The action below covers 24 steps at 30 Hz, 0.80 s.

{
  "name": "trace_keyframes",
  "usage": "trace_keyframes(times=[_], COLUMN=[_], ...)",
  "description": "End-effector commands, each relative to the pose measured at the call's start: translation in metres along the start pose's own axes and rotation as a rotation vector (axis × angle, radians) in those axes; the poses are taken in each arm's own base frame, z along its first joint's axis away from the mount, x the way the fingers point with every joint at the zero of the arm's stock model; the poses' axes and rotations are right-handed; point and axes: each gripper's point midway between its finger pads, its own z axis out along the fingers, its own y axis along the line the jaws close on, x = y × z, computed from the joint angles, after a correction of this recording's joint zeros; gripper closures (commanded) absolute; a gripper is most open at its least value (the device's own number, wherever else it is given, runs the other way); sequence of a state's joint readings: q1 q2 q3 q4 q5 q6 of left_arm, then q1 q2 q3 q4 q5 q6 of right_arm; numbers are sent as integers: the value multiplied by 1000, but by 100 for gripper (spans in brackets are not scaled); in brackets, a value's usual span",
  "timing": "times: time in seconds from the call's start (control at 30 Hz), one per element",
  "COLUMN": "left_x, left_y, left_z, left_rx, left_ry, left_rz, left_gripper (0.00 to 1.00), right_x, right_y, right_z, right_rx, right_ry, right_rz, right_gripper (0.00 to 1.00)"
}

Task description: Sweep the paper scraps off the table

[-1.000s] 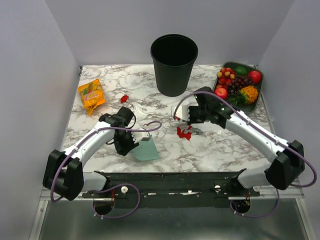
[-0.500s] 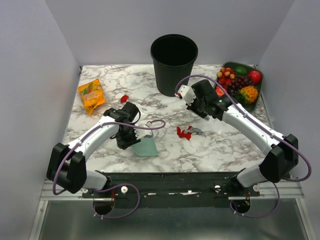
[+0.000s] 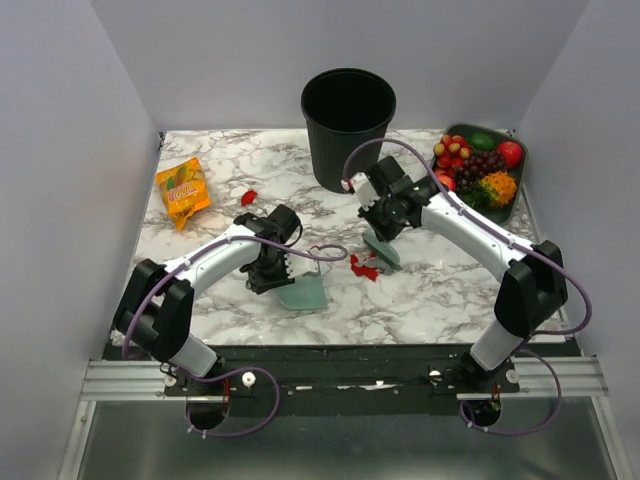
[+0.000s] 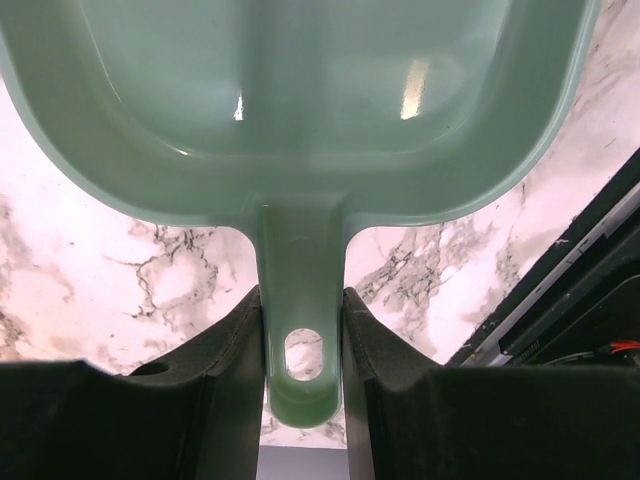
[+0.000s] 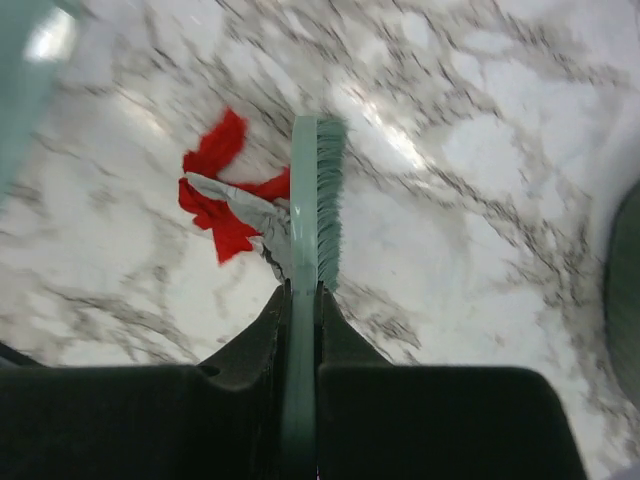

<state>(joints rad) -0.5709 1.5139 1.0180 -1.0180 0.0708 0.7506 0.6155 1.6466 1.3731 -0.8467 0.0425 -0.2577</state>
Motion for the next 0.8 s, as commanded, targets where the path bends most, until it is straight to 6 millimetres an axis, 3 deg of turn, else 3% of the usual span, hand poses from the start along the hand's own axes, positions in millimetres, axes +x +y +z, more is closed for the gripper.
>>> trace_keyframes(times=[0.0, 0.03, 0.07, 0.13, 0.2, 0.27, 0.47, 0.6, 0.77], left_x=[-11, -15, -17, -24, -25, -26, -14, -6, -2], left_y=[6, 7, 7, 7, 6, 6, -3, -9, -15], left_z=[0, 1, 1, 1, 1, 0, -2, -5, -11], left_rx=[-36, -33, -32, -33, -25, -25, -19, -11, -4], left_ry=[17, 19, 20, 11, 10, 8, 22, 37, 41], left_rz=[26, 21, 21, 26, 23, 26, 31, 31, 13], left_gripper=[100, 100, 100, 100, 100, 100, 100, 100, 100], right_x=[-41, -51, -68, -80, -84, -83, -68, -51, 1], right_y=[64, 82, 88, 104, 101, 82, 18, -3, 16], right_z=[-10, -18, -29, -47, -55, -63, -72, -69, -46], right_rx=[-299, -403, -448, -559, -549, -440, -103, 31, -25], right_ry=[-56, -82, -128, -174, -213, -249, -265, -220, -51], right_rz=[90, 89, 87, 90, 52, 12, -34, -3, 66], right_gripper=[99, 99, 99, 100, 99, 99, 99, 99, 99])
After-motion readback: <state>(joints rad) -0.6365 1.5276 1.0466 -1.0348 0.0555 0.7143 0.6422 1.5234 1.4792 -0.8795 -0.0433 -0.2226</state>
